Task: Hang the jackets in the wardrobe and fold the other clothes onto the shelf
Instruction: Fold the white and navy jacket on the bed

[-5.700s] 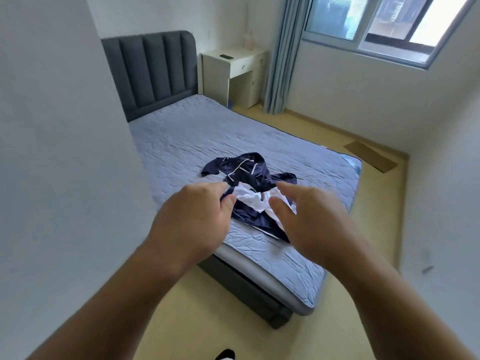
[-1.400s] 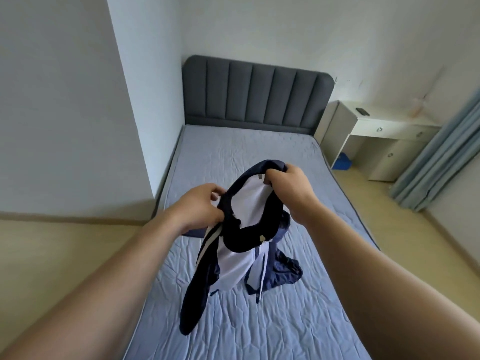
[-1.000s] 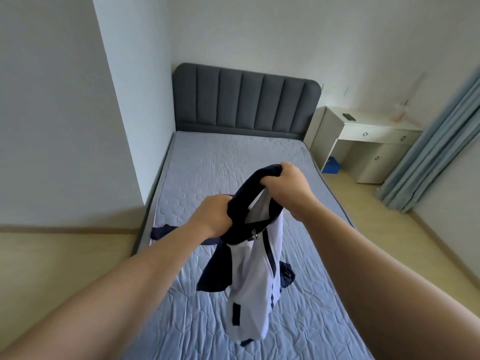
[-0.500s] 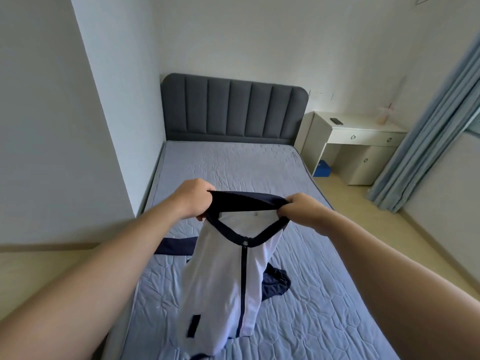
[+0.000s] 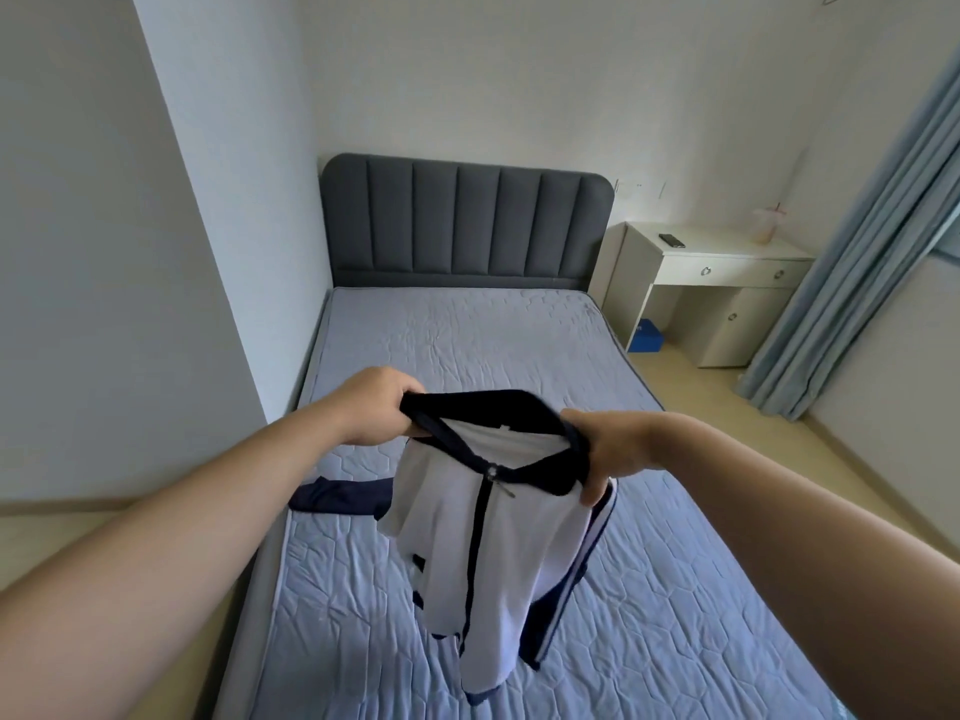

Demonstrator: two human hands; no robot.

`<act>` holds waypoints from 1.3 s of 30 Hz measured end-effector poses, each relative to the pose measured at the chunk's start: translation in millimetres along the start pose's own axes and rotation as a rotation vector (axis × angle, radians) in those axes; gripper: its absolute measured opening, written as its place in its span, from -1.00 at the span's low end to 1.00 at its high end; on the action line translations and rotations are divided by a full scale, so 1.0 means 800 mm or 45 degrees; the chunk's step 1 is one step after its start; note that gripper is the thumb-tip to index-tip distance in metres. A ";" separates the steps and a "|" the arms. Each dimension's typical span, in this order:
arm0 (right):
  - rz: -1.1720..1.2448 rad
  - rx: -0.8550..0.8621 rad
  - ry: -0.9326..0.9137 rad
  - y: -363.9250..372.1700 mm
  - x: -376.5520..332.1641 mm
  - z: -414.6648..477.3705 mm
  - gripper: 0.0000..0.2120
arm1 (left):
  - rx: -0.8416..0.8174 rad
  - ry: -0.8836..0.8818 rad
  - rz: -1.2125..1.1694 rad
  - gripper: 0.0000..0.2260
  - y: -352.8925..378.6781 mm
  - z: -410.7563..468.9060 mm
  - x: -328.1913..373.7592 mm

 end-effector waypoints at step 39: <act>-0.601 0.699 0.218 -0.059 0.197 -0.024 -0.83 | 0.672 -0.550 -0.137 -0.82 0.066 -0.029 0.005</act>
Point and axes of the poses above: each hand's wrist, its own z-axis towards the middle knuckle, its own y-axis out of the palm, x = y × z, the point moved 10 cm from there along z, towards the middle knuckle, and after that the axes turned 6 degrees about -x, right-handed, at the moved point
